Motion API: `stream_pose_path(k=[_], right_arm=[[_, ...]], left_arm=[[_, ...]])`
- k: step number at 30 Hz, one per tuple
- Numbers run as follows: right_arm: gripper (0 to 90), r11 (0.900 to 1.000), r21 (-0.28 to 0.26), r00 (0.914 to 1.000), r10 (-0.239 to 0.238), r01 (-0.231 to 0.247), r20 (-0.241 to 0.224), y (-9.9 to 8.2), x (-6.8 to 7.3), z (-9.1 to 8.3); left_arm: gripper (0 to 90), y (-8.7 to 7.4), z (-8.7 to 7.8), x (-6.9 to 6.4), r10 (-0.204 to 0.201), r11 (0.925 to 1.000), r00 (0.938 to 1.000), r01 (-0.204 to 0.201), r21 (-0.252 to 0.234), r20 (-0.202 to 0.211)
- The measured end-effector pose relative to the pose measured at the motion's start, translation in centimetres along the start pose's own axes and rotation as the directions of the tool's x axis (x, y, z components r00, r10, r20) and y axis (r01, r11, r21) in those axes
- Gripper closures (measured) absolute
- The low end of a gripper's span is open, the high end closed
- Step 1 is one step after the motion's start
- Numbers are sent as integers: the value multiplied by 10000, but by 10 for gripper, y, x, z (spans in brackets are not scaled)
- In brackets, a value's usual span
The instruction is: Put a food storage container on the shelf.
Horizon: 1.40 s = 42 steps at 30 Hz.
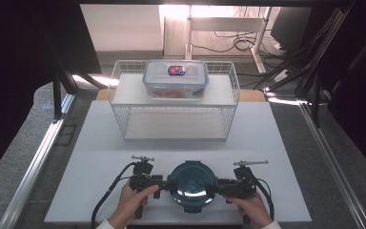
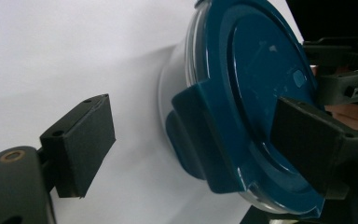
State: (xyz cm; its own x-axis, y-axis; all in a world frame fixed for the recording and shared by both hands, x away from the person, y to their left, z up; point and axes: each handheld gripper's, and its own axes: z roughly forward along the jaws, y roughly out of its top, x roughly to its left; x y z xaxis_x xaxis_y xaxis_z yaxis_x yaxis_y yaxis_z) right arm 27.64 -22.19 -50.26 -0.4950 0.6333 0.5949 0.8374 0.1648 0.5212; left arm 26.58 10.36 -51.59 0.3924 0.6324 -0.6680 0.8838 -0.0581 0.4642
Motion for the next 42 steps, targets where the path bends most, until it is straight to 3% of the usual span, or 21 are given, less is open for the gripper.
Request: stream_pose_path(k=[3, 6, 9, 15, 19, 27, 33, 42], right_arm=[[199, 9995, 239, 9994, 207, -200, -291, -2, 3, 6], [201, 9984, 340, 9982, 458, -446, -379, -3, 6, 9], [227, 9966, 346, 9963, 759, -745, -400, -2, 5, 8], [304, 9882, 299, 9856, 1518, -1499, -744, -2, -1, 5], [353, 9864, 180, 9817, 1645, -1635, -956, -2, -3, 0], [416, 9895, -374, 9851, 1352, -1398, -1060, -3, 2, -7], [419, 9970, -509, 9951, 543, -586, -822, -3, 10, -8], [418, 9971, -760, 9975, -94, 40, -703, 0, 19, -12]], left_arm=[[170, -2, 6, 0, -294, 9993, 9975, 278, 266, 641], [215, -3, 10, -1, -297, 9978, 9922, 223, 621, 1211], [222, -3, 10, -2, -313, 9972, 9923, 229, 713, 1197], [268, -3, 7, -3, -679, 9967, 9917, 625, 515, 1095], [308, -5, 3, -6, -681, 9973, 9921, 646, 361, 1057], [394, -5, -12, -15, -177, 9995, 9969, 195, -235, 769], [395, -5, -15, -18, 113, 9994, 9979, -90, -348, 639], [397, -5, -22, -23, 533, 9972, 9970, -502, -560, 560]])
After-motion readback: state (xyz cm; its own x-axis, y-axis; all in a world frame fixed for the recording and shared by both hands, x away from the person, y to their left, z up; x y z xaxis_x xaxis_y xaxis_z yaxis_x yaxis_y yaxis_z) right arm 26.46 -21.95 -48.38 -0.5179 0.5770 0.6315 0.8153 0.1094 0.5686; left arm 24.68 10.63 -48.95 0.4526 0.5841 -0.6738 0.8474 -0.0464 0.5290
